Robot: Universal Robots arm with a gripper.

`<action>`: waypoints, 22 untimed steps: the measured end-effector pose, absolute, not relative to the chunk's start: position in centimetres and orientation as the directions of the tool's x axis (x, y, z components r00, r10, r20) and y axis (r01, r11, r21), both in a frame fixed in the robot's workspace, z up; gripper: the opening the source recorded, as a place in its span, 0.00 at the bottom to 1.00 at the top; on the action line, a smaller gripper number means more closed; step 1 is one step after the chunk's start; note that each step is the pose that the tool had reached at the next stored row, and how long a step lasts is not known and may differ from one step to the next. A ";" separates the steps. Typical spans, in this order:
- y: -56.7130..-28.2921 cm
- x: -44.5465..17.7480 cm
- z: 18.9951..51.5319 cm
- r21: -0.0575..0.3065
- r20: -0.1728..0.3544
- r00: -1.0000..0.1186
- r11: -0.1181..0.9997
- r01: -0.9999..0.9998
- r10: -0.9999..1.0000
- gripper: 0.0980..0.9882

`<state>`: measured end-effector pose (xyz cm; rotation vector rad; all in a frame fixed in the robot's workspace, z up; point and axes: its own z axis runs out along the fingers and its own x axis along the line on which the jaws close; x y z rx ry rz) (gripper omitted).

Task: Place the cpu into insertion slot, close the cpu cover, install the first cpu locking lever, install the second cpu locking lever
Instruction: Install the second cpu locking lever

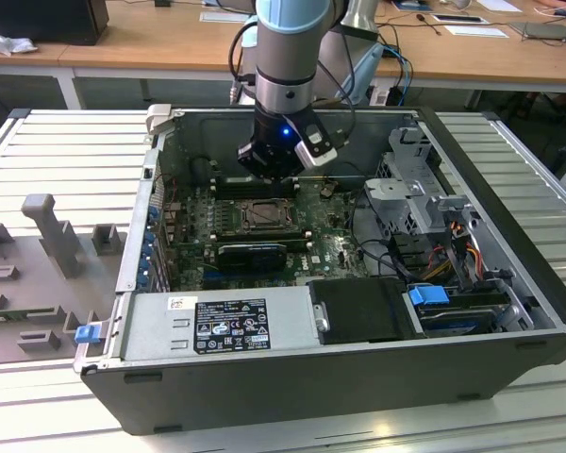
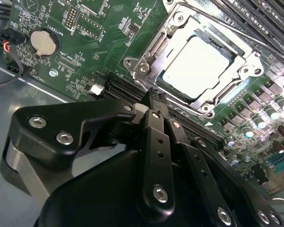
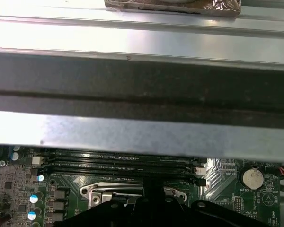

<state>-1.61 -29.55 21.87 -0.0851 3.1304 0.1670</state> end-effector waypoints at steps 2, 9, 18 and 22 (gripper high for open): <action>-29.6 -1.6 21.9 0.106 -0.009 -0.999 0.993 -0.055 -0.054 0.01; -30.0 -1.6 23.1 0.106 -0.009 -0.999 0.993 -0.054 -0.053 0.01; -30.0 -1.6 25.4 0.106 -0.009 -0.999 0.993 -0.054 -0.053 0.01; -30.0 -1.6 26.6 0.106 -0.009 -0.999 0.993 -0.054 -0.053 0.01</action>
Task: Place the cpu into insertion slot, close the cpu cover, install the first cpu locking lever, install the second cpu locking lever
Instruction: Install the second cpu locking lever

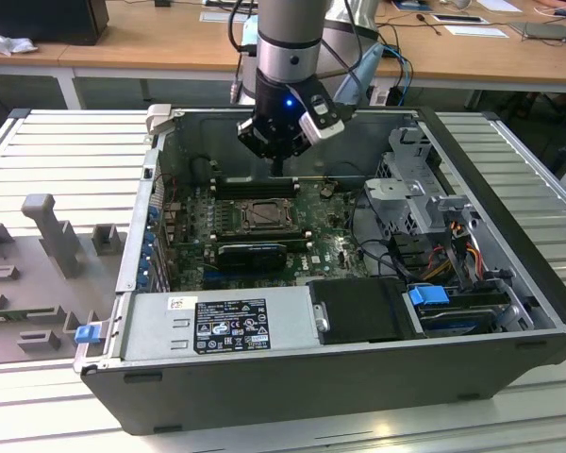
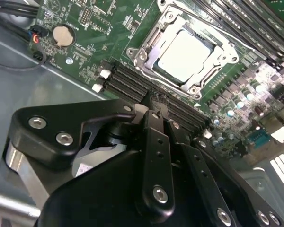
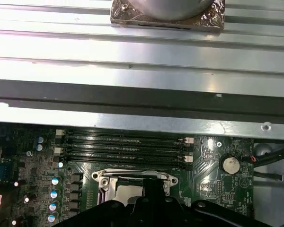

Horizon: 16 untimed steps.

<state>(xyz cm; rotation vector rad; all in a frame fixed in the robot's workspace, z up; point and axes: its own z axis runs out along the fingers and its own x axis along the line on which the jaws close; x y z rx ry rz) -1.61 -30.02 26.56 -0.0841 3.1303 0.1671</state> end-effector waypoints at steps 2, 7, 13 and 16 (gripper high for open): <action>-30.0 -1.6 27.1 0.106 -0.009 -0.999 0.993 -0.054 -0.053 0.01; -30.1 -1.6 27.1 0.106 -0.009 -0.999 0.993 -0.053 -0.053 0.01; -30.1 -1.6 27.1 0.106 -0.009 -0.999 0.993 -0.053 -0.053 0.01; -30.2 -1.6 27.1 0.104 -0.008 -0.999 0.993 -0.053 -0.053 0.01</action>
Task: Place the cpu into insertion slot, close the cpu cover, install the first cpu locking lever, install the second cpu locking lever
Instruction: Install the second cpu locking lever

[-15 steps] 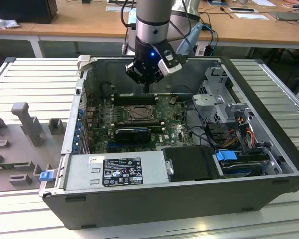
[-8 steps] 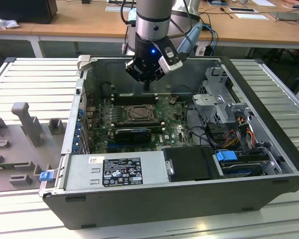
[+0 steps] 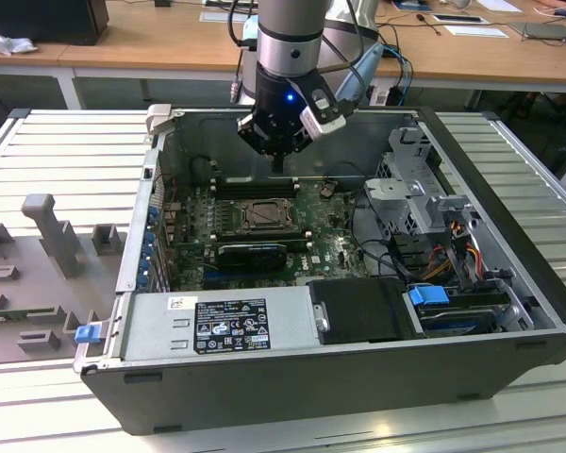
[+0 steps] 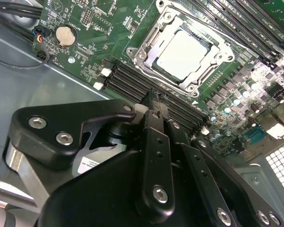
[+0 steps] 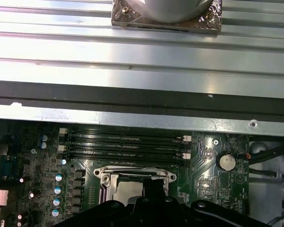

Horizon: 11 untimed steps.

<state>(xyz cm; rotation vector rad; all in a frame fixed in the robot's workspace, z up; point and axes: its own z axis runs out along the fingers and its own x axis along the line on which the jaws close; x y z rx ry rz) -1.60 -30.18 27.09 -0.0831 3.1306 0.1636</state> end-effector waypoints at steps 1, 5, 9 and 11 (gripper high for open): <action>-30.2 -1.6 27.1 0.104 -0.008 -0.999 0.993 -0.053 -0.052 0.01; -30.2 -1.6 27.1 0.104 -0.008 -0.999 0.993 -0.053 -0.052 0.01; -30.2 -1.6 27.1 0.104 -0.008 -0.999 0.993 -0.052 -0.052 0.01; -30.2 -1.6 27.0 0.103 -0.008 -0.999 0.993 -0.052 -0.052 0.01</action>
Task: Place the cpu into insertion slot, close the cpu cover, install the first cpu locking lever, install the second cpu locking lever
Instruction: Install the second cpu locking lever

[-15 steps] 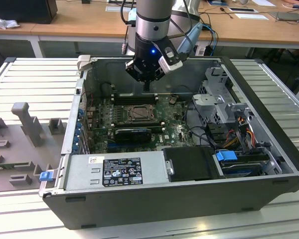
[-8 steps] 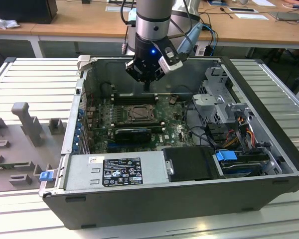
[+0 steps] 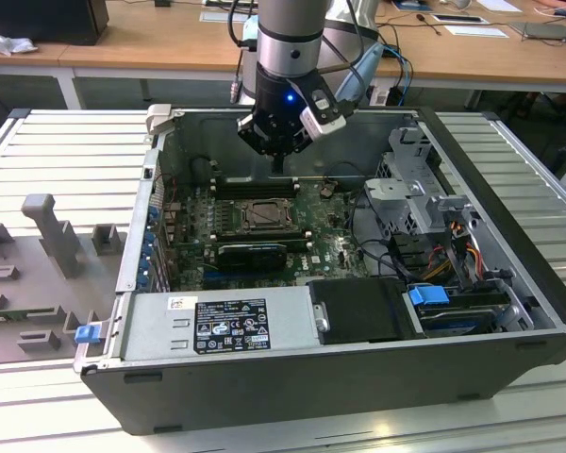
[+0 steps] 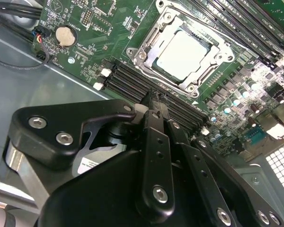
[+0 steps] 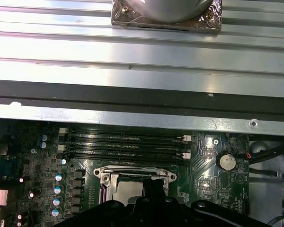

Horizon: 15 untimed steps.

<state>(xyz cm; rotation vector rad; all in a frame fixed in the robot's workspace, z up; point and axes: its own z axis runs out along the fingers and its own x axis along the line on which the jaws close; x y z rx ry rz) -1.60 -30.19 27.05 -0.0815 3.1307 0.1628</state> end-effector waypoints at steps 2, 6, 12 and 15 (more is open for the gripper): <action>-30.2 -1.6 27.0 0.103 -0.008 -0.999 0.993 -0.052 -0.052 0.01; -30.6 -1.6 27.0 0.103 -0.008 -0.999 0.993 -0.052 -0.052 0.01; -31.4 -1.6 26.8 0.103 -0.008 -0.999 0.993 -0.052 -0.051 0.01; -32.0 -1.6 26.7 0.103 -0.008 -0.999 0.993 -0.052 -0.052 0.01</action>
